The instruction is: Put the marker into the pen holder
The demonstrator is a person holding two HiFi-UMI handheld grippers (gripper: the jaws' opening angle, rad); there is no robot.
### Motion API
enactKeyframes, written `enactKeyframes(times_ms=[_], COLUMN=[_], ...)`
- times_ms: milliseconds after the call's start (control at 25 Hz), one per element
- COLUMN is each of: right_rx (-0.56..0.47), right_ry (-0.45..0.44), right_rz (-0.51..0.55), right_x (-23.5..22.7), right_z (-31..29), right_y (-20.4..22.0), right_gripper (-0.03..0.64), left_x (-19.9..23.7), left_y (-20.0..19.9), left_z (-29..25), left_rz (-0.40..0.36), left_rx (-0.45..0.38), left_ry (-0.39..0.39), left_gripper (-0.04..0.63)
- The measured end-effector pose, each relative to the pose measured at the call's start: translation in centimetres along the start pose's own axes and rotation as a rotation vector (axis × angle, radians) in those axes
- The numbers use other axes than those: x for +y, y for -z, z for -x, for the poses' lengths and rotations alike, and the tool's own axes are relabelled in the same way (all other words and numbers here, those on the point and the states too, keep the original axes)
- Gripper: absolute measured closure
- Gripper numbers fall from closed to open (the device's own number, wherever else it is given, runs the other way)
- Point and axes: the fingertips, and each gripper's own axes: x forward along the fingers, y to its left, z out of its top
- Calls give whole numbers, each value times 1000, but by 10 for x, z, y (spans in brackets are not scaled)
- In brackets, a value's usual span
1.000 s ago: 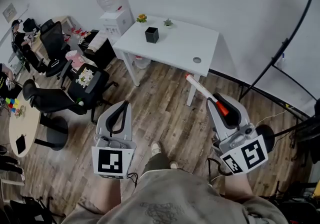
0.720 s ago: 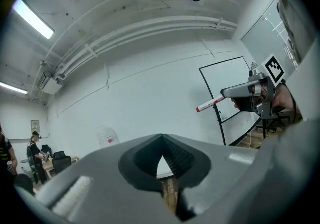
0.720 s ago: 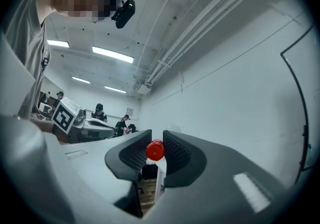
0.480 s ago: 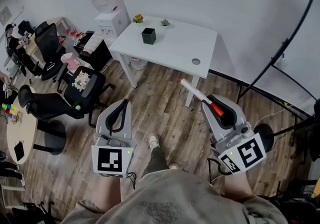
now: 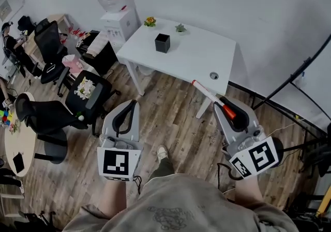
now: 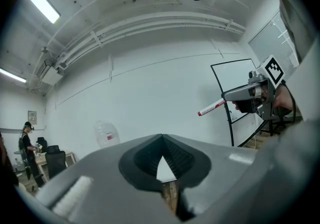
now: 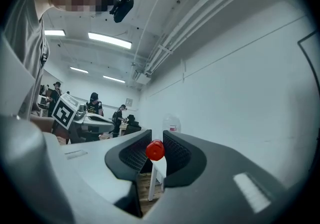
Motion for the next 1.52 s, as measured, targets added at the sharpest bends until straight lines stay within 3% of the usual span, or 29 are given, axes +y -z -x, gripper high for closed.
enactKeyframes(times_ms=[560,1200,1520], right_rx=[22,62,180], right_ry=[25,74,37], right_rz=[39,12,28], right_x=[-26,-113,-169], right_z=[-178,-289,-365], right_y=[-4,45,93], right_gripper=[518,518,518], left_x=[147,196,225], left_y=[29,80,111], left_z=[-117,-246,-339], left_rz=[-6,-30,-45], left_rx=[0,58,124], left_ry=[21,67,82], left_gripper=[595,595,595])
